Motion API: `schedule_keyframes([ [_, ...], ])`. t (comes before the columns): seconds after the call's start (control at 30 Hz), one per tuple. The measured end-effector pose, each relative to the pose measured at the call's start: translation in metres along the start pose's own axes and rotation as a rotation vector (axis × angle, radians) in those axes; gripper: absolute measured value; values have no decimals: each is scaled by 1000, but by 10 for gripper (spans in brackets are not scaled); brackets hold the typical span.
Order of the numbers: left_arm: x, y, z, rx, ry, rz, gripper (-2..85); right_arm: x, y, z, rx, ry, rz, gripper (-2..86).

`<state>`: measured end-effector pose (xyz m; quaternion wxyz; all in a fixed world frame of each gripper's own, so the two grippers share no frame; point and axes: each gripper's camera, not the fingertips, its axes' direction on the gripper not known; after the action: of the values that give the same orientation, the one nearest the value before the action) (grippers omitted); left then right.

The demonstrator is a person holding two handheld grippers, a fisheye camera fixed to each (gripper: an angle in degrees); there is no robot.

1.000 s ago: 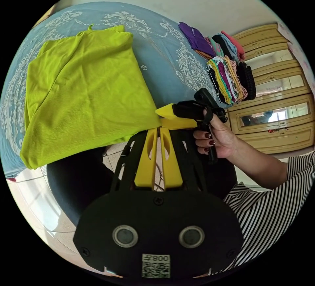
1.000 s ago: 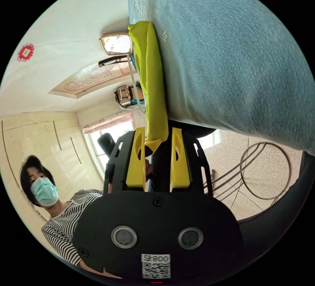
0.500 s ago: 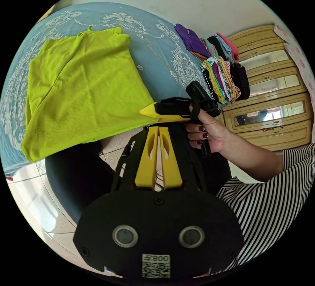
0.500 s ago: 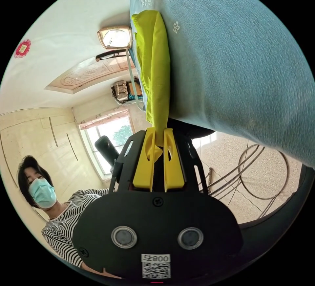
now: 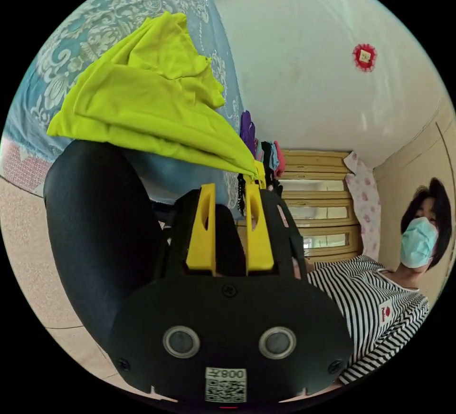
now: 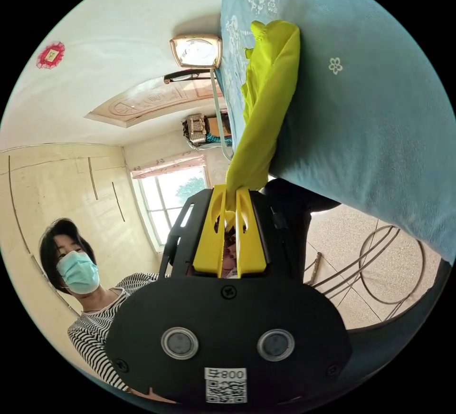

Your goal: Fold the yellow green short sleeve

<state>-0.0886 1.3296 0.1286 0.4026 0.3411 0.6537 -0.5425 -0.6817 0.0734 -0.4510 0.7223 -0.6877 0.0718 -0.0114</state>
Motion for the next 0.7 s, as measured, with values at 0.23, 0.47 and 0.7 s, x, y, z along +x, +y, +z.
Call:
schedule_keyframes([
  [0.23, -66, -2, -68, 250, 280, -162, 129, -27, -16, -8, 7, -26, -54, 25],
  [0.47, -101, -6, -130, 422, 323, -237, 131, -38, -24, -27, 32, -53, -69, 22],
  [0.7, -112, -14, -163, 474, 294, -263, 98, -41, -28, -48, 42, -45, -78, 20],
])
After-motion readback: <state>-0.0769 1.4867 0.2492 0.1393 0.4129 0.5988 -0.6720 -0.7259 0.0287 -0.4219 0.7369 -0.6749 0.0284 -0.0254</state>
